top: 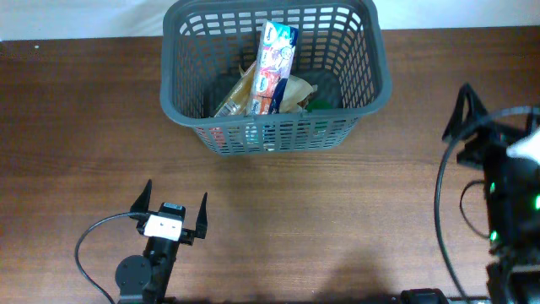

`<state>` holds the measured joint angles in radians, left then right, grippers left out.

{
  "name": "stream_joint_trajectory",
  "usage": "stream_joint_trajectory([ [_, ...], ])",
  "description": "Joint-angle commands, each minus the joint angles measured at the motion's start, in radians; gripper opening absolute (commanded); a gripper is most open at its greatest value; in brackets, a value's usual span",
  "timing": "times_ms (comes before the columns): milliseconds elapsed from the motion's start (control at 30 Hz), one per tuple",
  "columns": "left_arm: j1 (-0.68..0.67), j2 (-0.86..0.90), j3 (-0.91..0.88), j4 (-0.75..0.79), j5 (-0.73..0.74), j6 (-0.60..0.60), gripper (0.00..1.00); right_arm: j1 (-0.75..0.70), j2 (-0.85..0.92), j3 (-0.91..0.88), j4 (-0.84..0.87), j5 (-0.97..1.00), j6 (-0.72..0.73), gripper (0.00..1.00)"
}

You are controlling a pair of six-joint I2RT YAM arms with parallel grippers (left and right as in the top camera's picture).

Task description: Pack container

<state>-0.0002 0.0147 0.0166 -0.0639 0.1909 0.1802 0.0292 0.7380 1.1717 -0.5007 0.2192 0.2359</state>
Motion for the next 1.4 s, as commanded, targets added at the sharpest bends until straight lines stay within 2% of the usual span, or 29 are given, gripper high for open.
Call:
stream_joint_trajectory([
  [0, 0.005, -0.009, -0.008, 0.000, -0.004, 0.016, 0.99, 0.011, -0.095, -0.110, 0.037, -0.009, 0.003, 0.99],
  [367, 0.005, -0.009, -0.008, 0.000, -0.004, 0.016, 0.99, 0.011, -0.304, -0.343, 0.114, -0.017, 0.003, 0.99],
  [567, 0.005, -0.009, -0.008, 0.000, -0.004, 0.016, 0.99, 0.011, -0.389, -0.522, 0.350, -0.048, 0.003, 0.99],
  [667, 0.005, -0.009, -0.008, 0.000, -0.004, 0.016, 0.99, 0.011, -0.425, -0.597, 0.414, -0.059, 0.003, 0.99],
  [900, 0.005, -0.009, -0.008, 0.000, -0.004, 0.016, 0.99, 0.010, -0.515, -0.723, 0.419, -0.077, 0.004, 0.99],
  [1200, 0.005, -0.009, -0.008, 0.000, -0.004, 0.016, 0.99, 0.010, -0.717, -0.892, 0.412, -0.077, 0.004, 0.99],
  [1367, 0.005, -0.009, -0.008, 0.000, -0.004, 0.016, 0.99, 0.010, -0.735, -0.925, 0.411, -0.077, 0.004, 0.99],
])
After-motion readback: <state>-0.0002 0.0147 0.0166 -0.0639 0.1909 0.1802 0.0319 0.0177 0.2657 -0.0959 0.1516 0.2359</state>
